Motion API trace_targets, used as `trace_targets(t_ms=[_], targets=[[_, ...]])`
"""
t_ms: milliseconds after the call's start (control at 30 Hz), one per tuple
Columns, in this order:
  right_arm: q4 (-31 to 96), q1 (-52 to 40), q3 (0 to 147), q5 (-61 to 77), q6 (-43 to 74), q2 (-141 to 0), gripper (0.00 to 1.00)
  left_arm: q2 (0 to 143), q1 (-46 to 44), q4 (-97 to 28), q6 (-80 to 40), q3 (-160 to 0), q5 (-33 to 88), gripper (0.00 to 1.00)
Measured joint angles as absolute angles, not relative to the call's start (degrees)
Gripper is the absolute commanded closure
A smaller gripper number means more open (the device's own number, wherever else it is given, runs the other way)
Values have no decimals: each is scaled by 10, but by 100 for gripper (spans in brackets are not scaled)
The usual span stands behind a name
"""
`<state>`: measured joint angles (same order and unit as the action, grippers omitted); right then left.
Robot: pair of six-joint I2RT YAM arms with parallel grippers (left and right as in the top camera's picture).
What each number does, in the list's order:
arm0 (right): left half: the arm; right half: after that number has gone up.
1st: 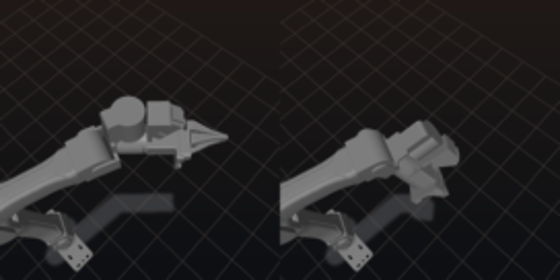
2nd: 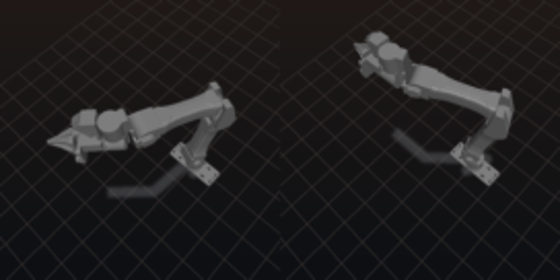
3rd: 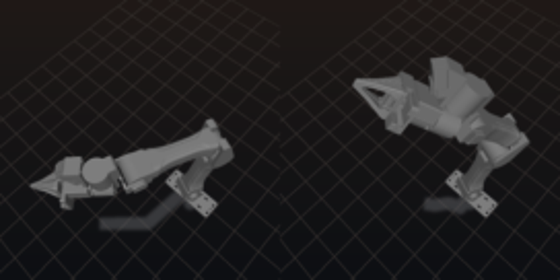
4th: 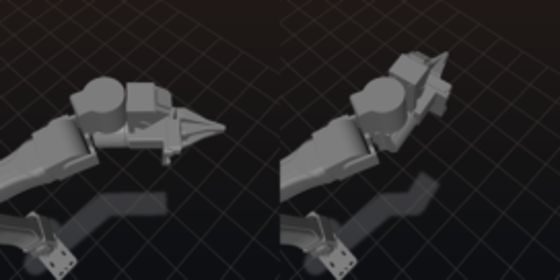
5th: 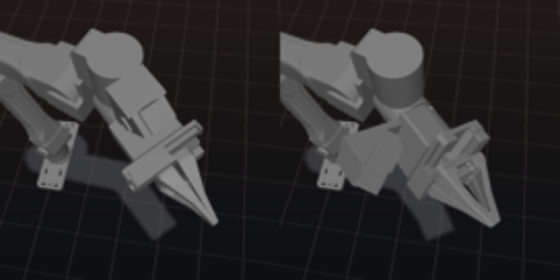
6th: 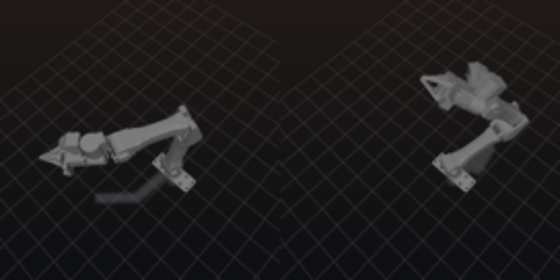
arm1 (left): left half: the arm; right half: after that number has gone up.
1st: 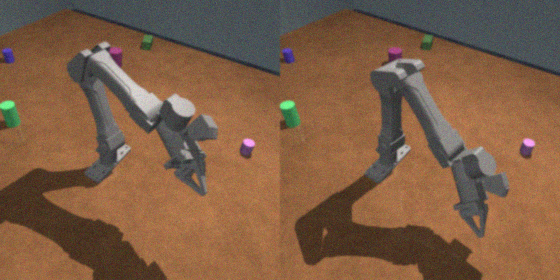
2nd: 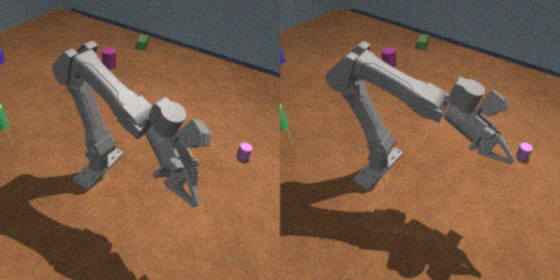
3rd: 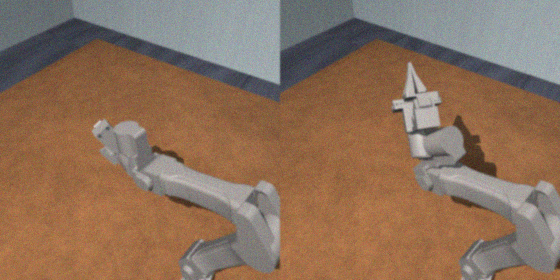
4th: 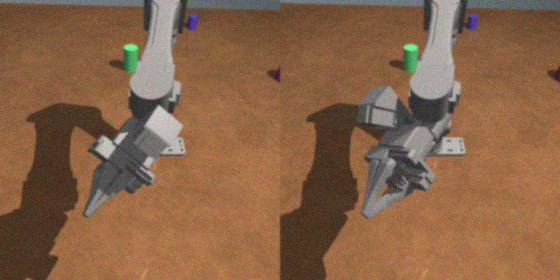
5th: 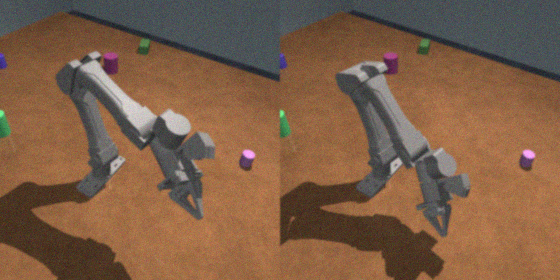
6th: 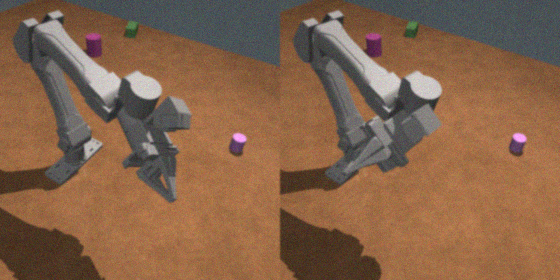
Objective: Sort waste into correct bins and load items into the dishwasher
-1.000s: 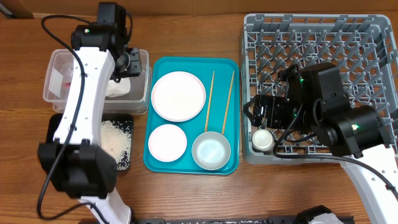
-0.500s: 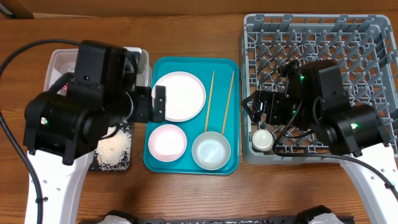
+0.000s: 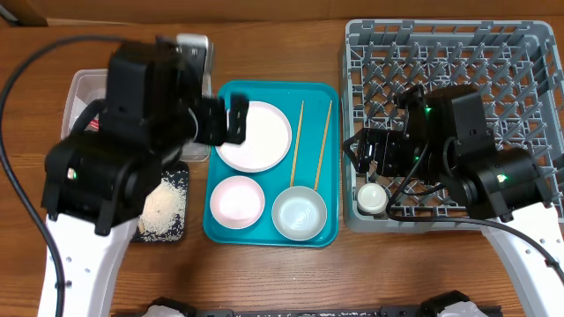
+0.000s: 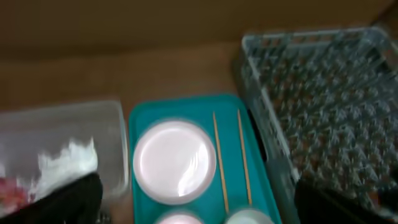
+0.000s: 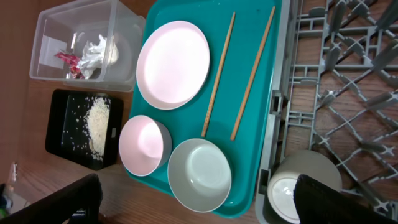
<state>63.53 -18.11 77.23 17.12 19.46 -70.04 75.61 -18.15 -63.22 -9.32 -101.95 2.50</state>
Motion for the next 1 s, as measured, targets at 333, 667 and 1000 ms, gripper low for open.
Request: trace_targets(t_ms=[333, 667, 1000], targets=[[635, -181, 772, 171, 195, -700, 0, 521, -174, -321, -12, -679, 32, 0], [635, -181, 771, 171, 195, -700, 0, 254, -100, -142, -3, -344, 60, 0], [635, -181, 771, 171, 195, -700, 0, 36, -96, -17, 0, -96, 69, 0]])
